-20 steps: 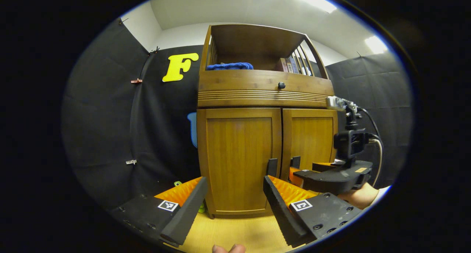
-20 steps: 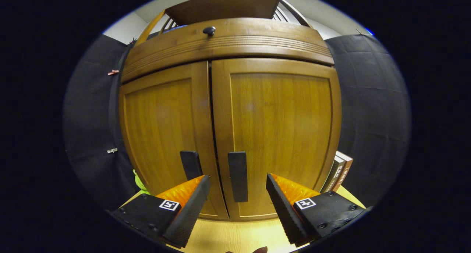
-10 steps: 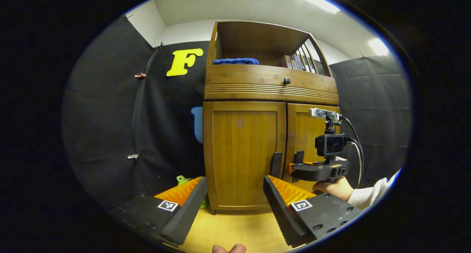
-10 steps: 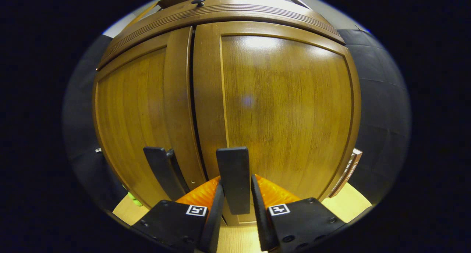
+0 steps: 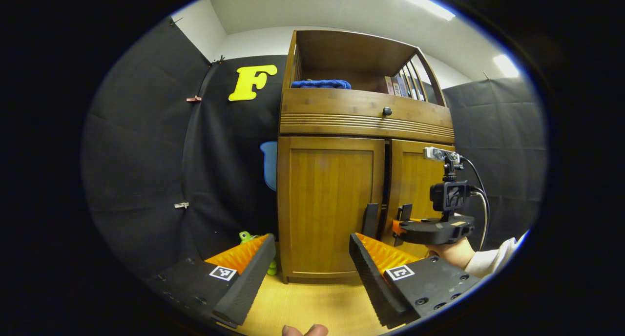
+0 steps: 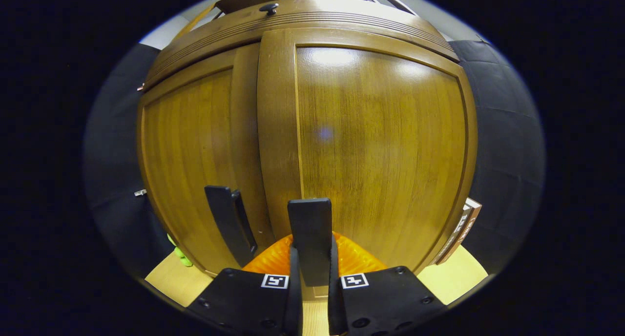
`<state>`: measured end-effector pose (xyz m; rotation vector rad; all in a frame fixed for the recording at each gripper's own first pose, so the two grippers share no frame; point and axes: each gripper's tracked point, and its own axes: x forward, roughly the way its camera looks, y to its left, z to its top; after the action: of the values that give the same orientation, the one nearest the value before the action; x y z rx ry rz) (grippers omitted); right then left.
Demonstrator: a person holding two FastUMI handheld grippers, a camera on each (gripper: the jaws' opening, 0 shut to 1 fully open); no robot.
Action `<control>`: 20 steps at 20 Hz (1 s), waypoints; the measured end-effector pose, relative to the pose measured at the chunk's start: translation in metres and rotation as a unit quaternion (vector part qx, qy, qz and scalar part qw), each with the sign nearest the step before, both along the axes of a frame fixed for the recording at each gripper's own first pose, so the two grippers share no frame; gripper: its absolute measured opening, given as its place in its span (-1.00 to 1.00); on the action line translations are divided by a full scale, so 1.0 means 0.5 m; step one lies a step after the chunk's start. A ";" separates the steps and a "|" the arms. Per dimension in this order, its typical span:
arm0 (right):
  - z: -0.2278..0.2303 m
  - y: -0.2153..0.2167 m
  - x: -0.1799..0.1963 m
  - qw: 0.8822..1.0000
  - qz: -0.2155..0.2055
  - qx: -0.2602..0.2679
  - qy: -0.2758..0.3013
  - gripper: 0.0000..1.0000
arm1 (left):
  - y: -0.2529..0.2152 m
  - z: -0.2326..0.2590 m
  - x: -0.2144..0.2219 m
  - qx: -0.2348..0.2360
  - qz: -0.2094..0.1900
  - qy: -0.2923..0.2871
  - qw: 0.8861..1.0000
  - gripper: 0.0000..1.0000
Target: Open the right door of the double-door shoe cabinet with the right hand, and open the left door with the left hand.
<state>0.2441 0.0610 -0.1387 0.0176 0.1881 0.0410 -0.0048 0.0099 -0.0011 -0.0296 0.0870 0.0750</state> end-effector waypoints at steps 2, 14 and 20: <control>0.004 -0.010 -0.037 1.000 0.002 0.009 0.001 -0.52 | -0.009 0.009 0.002 0.000 0.000 -0.001 1.000 0.94; 0.023 -0.128 -0.230 1.000 0.013 0.017 0.011 -0.53 | -0.106 0.058 -0.049 -0.016 -0.001 -0.006 1.000 0.94; 0.030 -0.212 -0.295 1.000 0.003 0.018 0.020 -0.53 | -0.164 0.063 -0.044 -0.018 -0.006 -0.004 1.000 0.94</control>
<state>0.0967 -0.0449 -0.1236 0.0536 0.2265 0.0490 -0.0267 -0.0720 0.0302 -0.0654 0.0813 0.0606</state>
